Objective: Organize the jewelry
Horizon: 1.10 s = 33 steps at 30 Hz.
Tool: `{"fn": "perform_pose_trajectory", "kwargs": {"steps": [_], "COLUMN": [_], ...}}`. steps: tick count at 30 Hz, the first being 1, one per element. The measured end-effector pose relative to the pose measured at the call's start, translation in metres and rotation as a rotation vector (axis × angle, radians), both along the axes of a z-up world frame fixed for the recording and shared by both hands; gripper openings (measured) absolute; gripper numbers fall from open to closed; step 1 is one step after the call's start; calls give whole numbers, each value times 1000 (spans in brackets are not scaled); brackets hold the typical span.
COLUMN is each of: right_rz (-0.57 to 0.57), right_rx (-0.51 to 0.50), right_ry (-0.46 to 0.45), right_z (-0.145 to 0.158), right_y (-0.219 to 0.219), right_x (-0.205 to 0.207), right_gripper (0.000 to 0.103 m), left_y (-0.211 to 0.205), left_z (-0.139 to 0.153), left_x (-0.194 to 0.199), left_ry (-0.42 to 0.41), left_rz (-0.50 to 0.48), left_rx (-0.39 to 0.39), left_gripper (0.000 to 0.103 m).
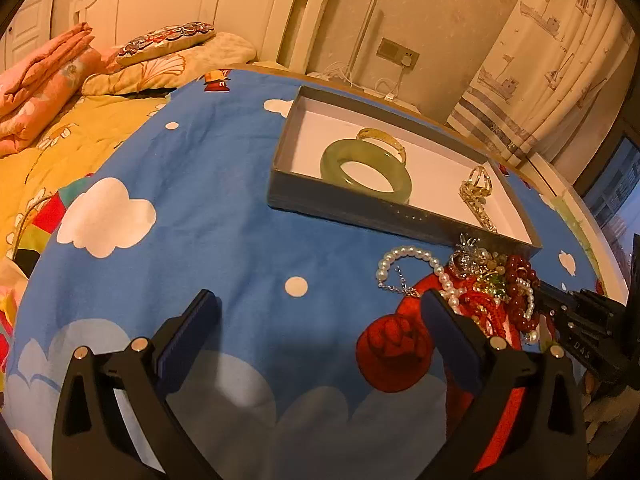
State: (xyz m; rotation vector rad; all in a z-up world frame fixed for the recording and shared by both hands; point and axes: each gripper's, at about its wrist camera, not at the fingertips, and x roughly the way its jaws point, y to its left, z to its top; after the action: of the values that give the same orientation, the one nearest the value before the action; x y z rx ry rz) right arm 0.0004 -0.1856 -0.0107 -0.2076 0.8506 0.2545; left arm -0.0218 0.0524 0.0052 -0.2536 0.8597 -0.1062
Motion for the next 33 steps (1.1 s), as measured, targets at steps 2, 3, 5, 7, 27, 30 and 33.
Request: {"fn": "perform_pose_trajectory", "kwargs": {"steps": [2,3,5,7,27,30,33], "right_rz": [0,1,-12,-32,-272,-270,-294], "right_rx": [11,19,22,31,51,83,140], "right_ry": [-29,-50,-93,-118,-9,-15,2], "right_z": [5,8,16,22,1,2,1], "right_y": [-3,-6,-13,-22,-132,-134,-143], "right_x": [-6,-9,-15,-17,-6,-8,-8], "right_gripper": [11,11,11,11,10,15,36], "left_y": [0,0,0,0,-87,-119,-117], "left_z": [0,0,0,0,29,31,30], "left_x": [1,1,1,1,-34,-37,-22], "left_ry": [-1,0,0,0,-118,-138,-122], "left_rz": [0,0,-1,0,-290,-381,-347], "left_rx": [-1,-1,1,0,21,106,117], "left_gripper": [101,101,101,101,100,100,100]}}
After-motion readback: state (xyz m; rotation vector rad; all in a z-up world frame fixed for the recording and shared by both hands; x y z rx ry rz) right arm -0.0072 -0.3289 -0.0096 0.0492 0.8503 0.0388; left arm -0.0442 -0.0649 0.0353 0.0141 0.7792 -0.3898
